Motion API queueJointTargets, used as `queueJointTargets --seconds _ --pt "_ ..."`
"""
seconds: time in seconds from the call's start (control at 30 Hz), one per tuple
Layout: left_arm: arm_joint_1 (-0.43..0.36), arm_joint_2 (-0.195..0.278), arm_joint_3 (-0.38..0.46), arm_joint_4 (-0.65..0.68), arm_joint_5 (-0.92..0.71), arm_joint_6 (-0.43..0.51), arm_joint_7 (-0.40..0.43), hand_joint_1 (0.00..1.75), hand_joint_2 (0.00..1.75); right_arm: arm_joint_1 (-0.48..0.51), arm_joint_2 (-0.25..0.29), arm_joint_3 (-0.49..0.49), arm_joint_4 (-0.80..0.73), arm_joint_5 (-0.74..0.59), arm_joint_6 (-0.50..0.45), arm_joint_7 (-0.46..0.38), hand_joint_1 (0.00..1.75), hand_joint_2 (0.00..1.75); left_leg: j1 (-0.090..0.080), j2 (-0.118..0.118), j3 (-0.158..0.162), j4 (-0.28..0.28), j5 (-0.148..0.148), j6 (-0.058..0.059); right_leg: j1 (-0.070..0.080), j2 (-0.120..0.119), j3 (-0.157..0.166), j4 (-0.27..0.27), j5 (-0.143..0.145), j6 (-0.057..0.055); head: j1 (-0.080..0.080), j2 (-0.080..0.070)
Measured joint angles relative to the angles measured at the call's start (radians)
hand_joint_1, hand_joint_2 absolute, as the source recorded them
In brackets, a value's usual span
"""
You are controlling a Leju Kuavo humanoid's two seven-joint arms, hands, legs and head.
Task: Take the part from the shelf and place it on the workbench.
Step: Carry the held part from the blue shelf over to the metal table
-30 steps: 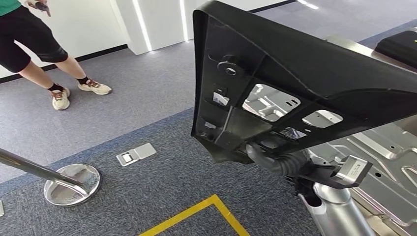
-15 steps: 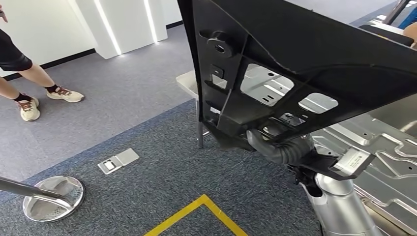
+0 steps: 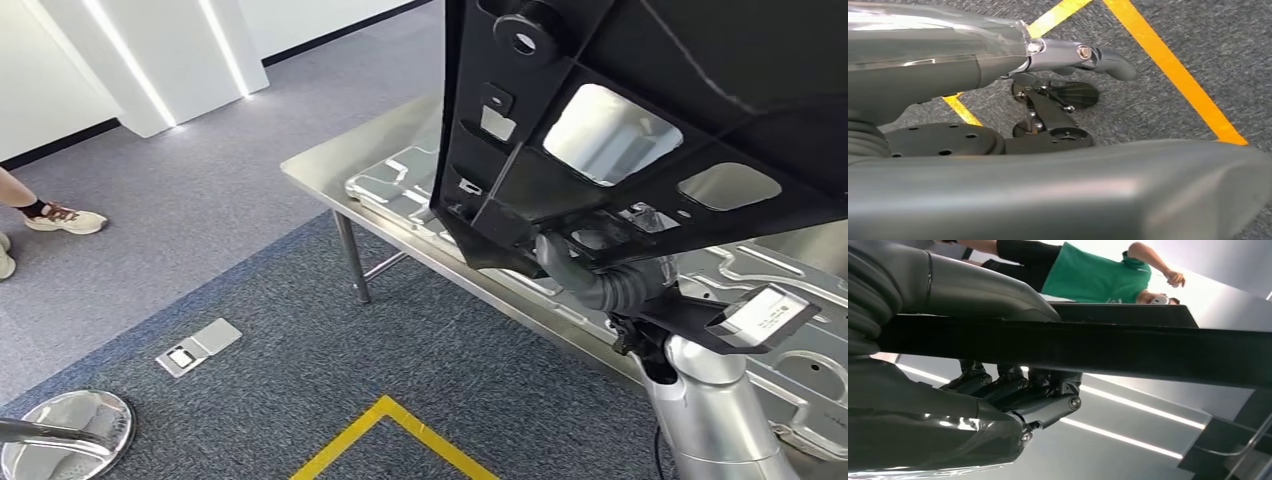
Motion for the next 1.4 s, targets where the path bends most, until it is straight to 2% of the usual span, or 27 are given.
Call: queueJointTargets --seconds 0.07,0.13,0.17,0.2,0.23,0.3,0.37,0.4,0.47,0.53,0.6,0.63,0.67,0.7,0.73,0.8,0.87,0.97,1.03,1.07,1.13,1.17,1.2,1.23,1.27,1.33,1.4 --pt "0.000 0.000 0.000 0.000 0.000 0.000 0.000 0.00 0.00 -0.002 0.001 0.000 -0.002 0.005 0.000 0.002 1.75 1.75 0.002 -0.034 -0.040 0.091 -0.056 -0.007 -0.003 0.011 0.001 -0.001 0.001 -0.010 0.000 0.000" --pt "0.003 0.000 0.000 0.000 0.000 0.000 -0.001 0.00 0.00 -0.001 0.001 0.000 -0.003 0.010 0.000 0.004 1.75 1.75 0.001 -0.048 -0.106 0.229 -0.111 -0.007 0.000 0.026 0.001 -0.001 0.001 -0.015 0.000 0.000" --pt "0.004 0.000 0.000 0.000 0.000 0.000 -0.001 0.00 0.00 0.000 0.001 0.001 -0.002 0.012 0.000 0.005 1.75 1.75 0.000 -0.050 -0.129 0.270 -0.117 -0.005 0.002 0.036 0.001 0.000 0.001 -0.015 0.000 0.000" --pt "0.006 0.000 0.000 0.000 -0.001 0.000 -0.001 0.00 0.00 0.001 0.001 0.001 -0.002 0.013 0.000 0.005 1.75 1.75 -0.002 -0.052 -0.134 0.272 -0.102 0.000 0.004 0.045 0.002 0.000 0.001 -0.016 0.000 0.000" --pt "0.006 0.000 -0.001 0.000 -0.001 0.000 -0.001 0.00 0.00 0.001 0.001 0.001 -0.002 0.013 0.000 0.005 1.75 1.75 -0.005 -0.056 -0.120 0.233 -0.070 0.008 0.006 0.056 0.004 0.000 0.000 -0.016 0.000 0.000" --pt "0.006 0.002 -0.002 0.000 -0.001 0.000 -0.002 0.00 0.00 0.000 0.001 0.001 -0.002 0.014 0.000 0.005 1.75 1.75 -0.012 -0.086 -0.065 0.096 0.007 0.029 0.009 0.075 0.005 0.000 0.000 -0.015 0.000 0.000" --pt "0.006 0.004 -0.003 0.000 -0.002 -0.001 -0.003 0.00 0.00 0.001 0.001 0.001 -0.002 0.015 0.000 0.005 1.75 1.75 -0.017 -0.114 -0.029 0.011 0.039 0.043 0.007 0.092 0.002 0.001 0.000 -0.011 0.000 0.000" --pt "0.006 0.005 -0.004 0.000 -0.002 -0.001 -0.003 0.00 0.00 0.003 0.002 0.001 -0.002 0.016 0.000 0.005 1.75 1.75 -0.018 -0.117 -0.025 0.002 0.036 0.044 0.005 0.099 -0.001 0.001 0.002 -0.007 0.000 0.000" --pt "0.002 0.005 -0.005 0.000 -0.003 0.000 -0.003 0.00 0.00 0.005 0.001 0.001 -0.002 0.019 0.000 0.005 1.75 1.75 -0.015 -0.103 -0.020 -0.011 0.038 0.045 0.005 0.105 -0.005 0.000 0.002 0.004 -0.001 0.000" --pt "0.000 0.004 -0.007 0.000 -0.003 0.000 -0.004 0.00 0.00 0.003 0.001 0.001 -0.003 0.025 -0.001 0.005 1.75 1.75 -0.008 -0.085 -0.012 -0.026 0.042 0.047 0.007 0.074 -0.017 0.029 -0.023 0.014 0.001 0.000" --pt "0.002 0.004 -0.007 0.000 -0.003 0.000 -0.003 0.00 0.00 0.004 0.001 0.001 -0.002 0.029 -0.002 0.004 1.75 1.75 -0.006 -0.066 -0.008 -0.031 0.043 0.049 0.004 0.039 -0.064 0.132 -0.082 0.025 0.003 0.000" --pt "0.004 0.004 -0.008 0.000 -0.004 0.000 -0.003 0.00 0.00 0.006 0.001 0.001 -0.002 0.029 -0.003 0.004 1.75 1.75 -0.006 -0.055 -0.008 -0.031 0.042 0.048 0.000 0.034 -0.096 0.198 -0.109 0.031 0.003 0.000" --pt "0.005 0.004 -0.008 0.000 -0.004 0.000 -0.003 0.00 0.00 0.010 0.001 0.001 0.000 0.030 -0.003 0.004 1.75 1.75 -0.005 -0.044 -0.008 -0.030 0.041 0.048 -0.003 0.032 -0.120 0.246 -0.121 0.037 0.003 0.000" --pt "0.006 0.004 -0.008 0.000 -0.004 0.000 -0.002 0.00 0.00 0.013 0.001 0.001 0.001 0.031 -0.003 0.004 1.75 1.75 -0.004 -0.034 -0.008 -0.029 0.040 0.046 -0.006 0.030 -0.128 0.261 -0.115 0.043 0.003 0.000" --pt "0.005 0.004 -0.008 0.000 -0.004 0.000 -0.002 0.00 0.00 0.015 0.001 0.001 0.002 0.031 -0.004 0.004 1.75 1.75 -0.001 -0.024 -0.007 -0.028 0.038 0.043 -0.008 0.025 -0.114 0.233 -0.090 0.048 0.003 0.000" --pt "0.004 0.004 -0.010 0.000 -0.006 0.000 -0.002 0.00 0.00 0.017 0.000 0.001 0.004 0.032 -0.004 0.003 1.75 1.75 0.002 -0.008 -0.004 -0.022 0.031 0.032 -0.009 -0.003 -0.048 0.100 -0.027 0.056 0.003 0.000" --pt "0.003 0.004 -0.012 0.000 -0.008 0.000 -0.002 0.00 0.00 0.017 0.000 0.001 0.004 0.032 -0.004 0.002 1.75 1.75 0.000 0.003 -0.003 -0.015 0.023 0.019 -0.006 -0.021 -0.006 0.011 0.001 0.044 0.003 0.000" --pt "0.002 0.004 -0.014 0.000 -0.010 0.000 -0.003 0.00 0.00 0.018 0.000 0.001 0.004 0.032 -0.005 0.000 1.75 1.75 -0.001 0.017 0.001 -0.014 0.018 0.005 -0.004 -0.004 -0.007 0.003 0.001 0.014 0.003 0.000" --pt "0.000 0.004 -0.014 0.000 -0.010 0.000 -0.004 0.00 0.00 0.017 0.000 0.001 0.004 0.033 -0.005 0.000 1.75 1.75 0.003 -0.004 -0.007 0.013 -0.007 -0.004 -0.007 0.007 -0.007 0.002 0.004 0.002 0.003 0.000" --pt "-0.001 0.004 -0.014 0.000 -0.010 0.000 -0.004 0.00 0.00 0.016 0.000 0.001 0.004 0.034 -0.004 0.000 1.75 1.75 0.004 -0.021 -0.026 0.057 -0.036 -0.008 -0.008 0.012 -0.007 0.001 0.005 -0.003 0.003 0.000" --pt "0.001 0.004 -0.014 0.000 -0.010 0.000 -0.004 0.00 0.00 0.015 0.001 0.002 0.004 0.036 -0.004 0.000 1.75 1.75 0.004 -0.045 -0.087 0.193 -0.100 -0.009 -0.006 0.026 -0.008 0.002 0.005 -0.009 0.002 0.000" --pt "0.003 0.004 -0.014 0.000 -0.011 0.000 -0.004 0.00 0.00 0.015 0.001 0.003 0.005 0.037 -0.004 0.000 1.75 1.75 0.003 -0.048 -0.115 0.251 -0.119 -0.008 -0.004 0.034 -0.008 0.002 0.005 -0.010 0.003 0.000" --pt "0.005 0.004 -0.014 0.000 -0.011 0.000 -0.004 0.00 0.00 0.015 0.002 0.004 0.006 0.039 -0.003 0.000 1.75 1.75 0.003 -0.050 -0.129 0.275 -0.117 -0.005 -0.002 0.043 -0.007 0.002 0.005 -0.011 0.003 0.000" --pt "0.006 0.004 -0.014 0.000 -0.012 0.000 -0.004 0.00 0.00 0.015 0.002 0.005 0.006 0.041 -0.003 0.000 1.75 1.75 0.001 -0.053 -0.124 0.258 -0.095 0.000 -0.001 0.053 -0.006 0.002 0.005 -0.011 0.003 0.000" --pt "0.006 0.004 -0.014 0.000 -0.012 0.000 -0.004 0.00 0.00 0.014 0.002 0.005 0.006 0.042 -0.003 0.001 1.75 1.75 -0.001 -0.059 -0.101 0.204 -0.058 0.008 0.001 0.063 -0.005 0.002 0.005 -0.011 0.003 0.000" --pt "0.006 0.005 -0.014 0.000 -0.012 -0.001 -0.004 0.00 0.00 0.011 0.002 0.007 0.007 0.045 -0.003 0.004 1.75 1.75 -0.005 -0.100 -0.044 0.069 0.010 0.027 0.001 0.081 -0.004 0.003 0.005 -0.009 0.003 0.000" --pt "0.007 0.006 -0.014 0.000 -0.013 -0.001 -0.004 0.00 0.00 0.009 0.002 0.009 0.009 0.047 -0.002 0.006 1.75 1.75 -0.009 -0.131 -0.017 0.003 0.029 0.037 -0.003 0.098 -0.011 0.004 0.008 -0.001 0.003 0.000"
